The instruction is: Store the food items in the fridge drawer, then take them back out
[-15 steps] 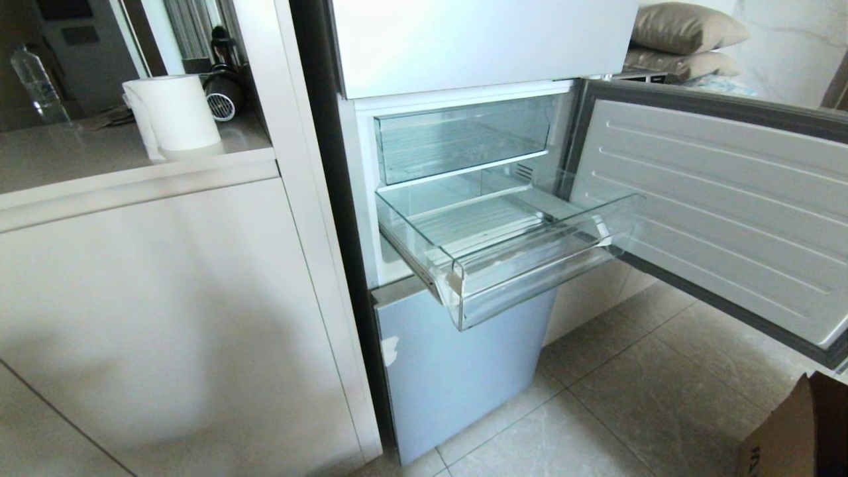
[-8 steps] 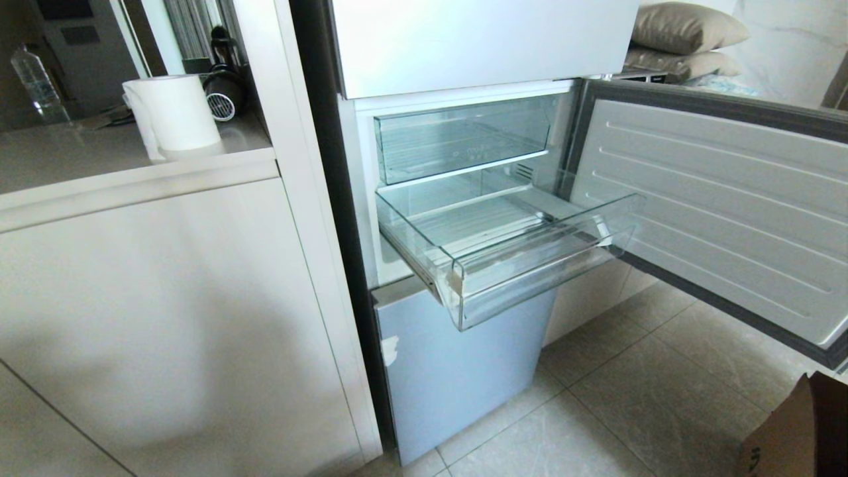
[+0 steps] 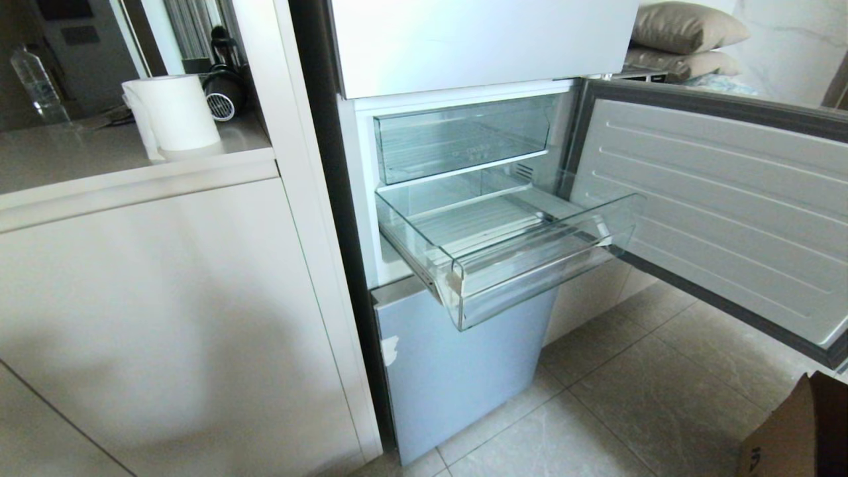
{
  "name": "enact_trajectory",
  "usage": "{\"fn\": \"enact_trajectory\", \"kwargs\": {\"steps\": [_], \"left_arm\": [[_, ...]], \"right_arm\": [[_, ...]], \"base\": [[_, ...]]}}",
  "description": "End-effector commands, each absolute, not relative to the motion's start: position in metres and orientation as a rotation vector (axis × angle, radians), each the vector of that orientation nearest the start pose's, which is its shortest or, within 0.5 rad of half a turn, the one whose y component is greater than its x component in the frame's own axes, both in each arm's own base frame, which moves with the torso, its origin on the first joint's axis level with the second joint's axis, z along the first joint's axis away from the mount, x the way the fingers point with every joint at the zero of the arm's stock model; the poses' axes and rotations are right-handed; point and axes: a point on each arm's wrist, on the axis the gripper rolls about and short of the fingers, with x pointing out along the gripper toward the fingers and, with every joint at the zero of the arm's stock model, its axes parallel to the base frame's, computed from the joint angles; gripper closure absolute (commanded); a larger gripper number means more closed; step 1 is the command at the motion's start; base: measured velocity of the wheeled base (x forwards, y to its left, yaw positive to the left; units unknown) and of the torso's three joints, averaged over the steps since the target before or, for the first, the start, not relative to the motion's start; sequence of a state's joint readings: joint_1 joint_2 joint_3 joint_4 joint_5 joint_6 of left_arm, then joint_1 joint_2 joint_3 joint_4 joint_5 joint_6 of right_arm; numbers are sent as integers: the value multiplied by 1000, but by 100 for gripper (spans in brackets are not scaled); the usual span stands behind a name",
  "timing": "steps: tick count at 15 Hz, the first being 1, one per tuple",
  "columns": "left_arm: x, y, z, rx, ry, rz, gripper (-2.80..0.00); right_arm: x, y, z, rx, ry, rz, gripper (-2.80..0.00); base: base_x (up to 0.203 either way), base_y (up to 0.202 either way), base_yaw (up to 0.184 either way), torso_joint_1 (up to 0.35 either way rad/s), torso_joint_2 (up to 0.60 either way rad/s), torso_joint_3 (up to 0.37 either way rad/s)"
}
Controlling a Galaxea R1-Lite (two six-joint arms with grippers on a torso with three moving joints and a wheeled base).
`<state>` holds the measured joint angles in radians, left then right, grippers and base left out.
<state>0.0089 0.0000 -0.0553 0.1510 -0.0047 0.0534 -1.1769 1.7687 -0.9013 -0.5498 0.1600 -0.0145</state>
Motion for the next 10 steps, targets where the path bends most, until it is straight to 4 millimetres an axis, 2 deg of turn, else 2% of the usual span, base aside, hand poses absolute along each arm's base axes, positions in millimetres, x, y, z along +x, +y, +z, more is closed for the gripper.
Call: {"fn": "enact_trajectory", "kwargs": {"steps": [1,6,10], "left_arm": [[-28,0,75,52,98,2,0],[-28,0,75,53,98,2,0],[-28,0,75,53,98,2,0]], "right_arm": [[132,-324,159,209,307,-1016,-280],[125,-357,142,208,333,-1058,-280],[120,-374,135,208,335,-1084,-280]], "base": [[0,0,0,0,0,0],[0,0,0,0,0,0],[0,0,0,0,0,0]]}}
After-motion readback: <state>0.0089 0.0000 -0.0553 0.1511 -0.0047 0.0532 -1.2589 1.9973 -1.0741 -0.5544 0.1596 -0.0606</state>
